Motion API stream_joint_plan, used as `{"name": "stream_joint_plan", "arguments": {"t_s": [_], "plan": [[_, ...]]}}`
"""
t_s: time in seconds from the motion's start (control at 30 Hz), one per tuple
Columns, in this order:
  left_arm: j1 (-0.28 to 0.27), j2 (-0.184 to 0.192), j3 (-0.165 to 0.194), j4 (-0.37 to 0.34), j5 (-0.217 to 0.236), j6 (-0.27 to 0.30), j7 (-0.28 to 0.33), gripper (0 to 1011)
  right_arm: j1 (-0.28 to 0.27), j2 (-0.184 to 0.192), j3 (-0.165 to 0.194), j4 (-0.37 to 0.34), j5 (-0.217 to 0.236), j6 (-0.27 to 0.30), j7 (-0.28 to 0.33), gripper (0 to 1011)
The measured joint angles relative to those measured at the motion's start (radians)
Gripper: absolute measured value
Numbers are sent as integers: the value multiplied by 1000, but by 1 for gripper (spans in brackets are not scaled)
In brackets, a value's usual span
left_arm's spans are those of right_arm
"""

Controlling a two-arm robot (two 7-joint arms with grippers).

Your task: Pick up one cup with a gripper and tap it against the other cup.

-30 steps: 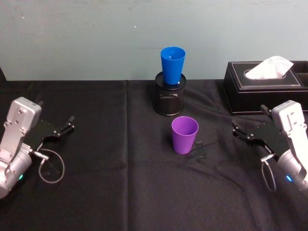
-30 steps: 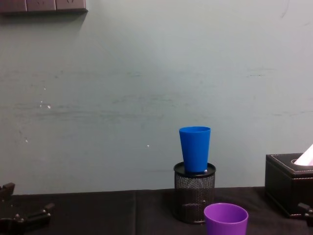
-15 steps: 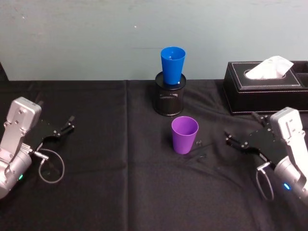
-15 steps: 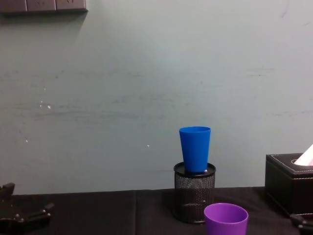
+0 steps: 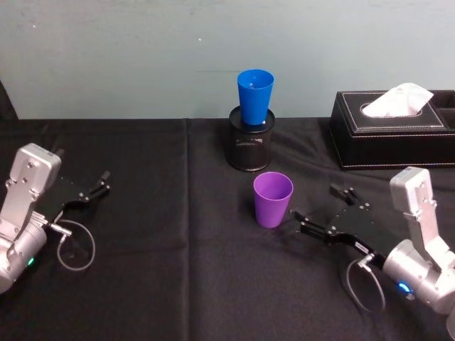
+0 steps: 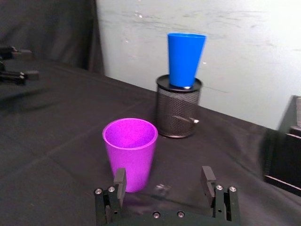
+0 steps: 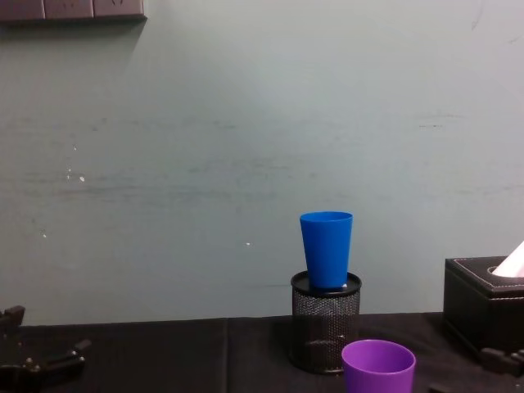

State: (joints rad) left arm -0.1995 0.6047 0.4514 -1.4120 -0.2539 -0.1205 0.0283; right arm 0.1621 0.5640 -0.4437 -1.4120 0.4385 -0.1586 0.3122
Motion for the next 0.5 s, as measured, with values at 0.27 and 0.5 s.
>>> {"name": "stream_joint_plan", "arguments": {"t_s": [0.27,0.5], "plan": [[0,0,0,0,0,0,0,1000,49,-61,-19,57,9,10,62,1003],[0,0,0,0,0,0,0,1000,94,-114,-35,113,-19,18,88,1003]]}}
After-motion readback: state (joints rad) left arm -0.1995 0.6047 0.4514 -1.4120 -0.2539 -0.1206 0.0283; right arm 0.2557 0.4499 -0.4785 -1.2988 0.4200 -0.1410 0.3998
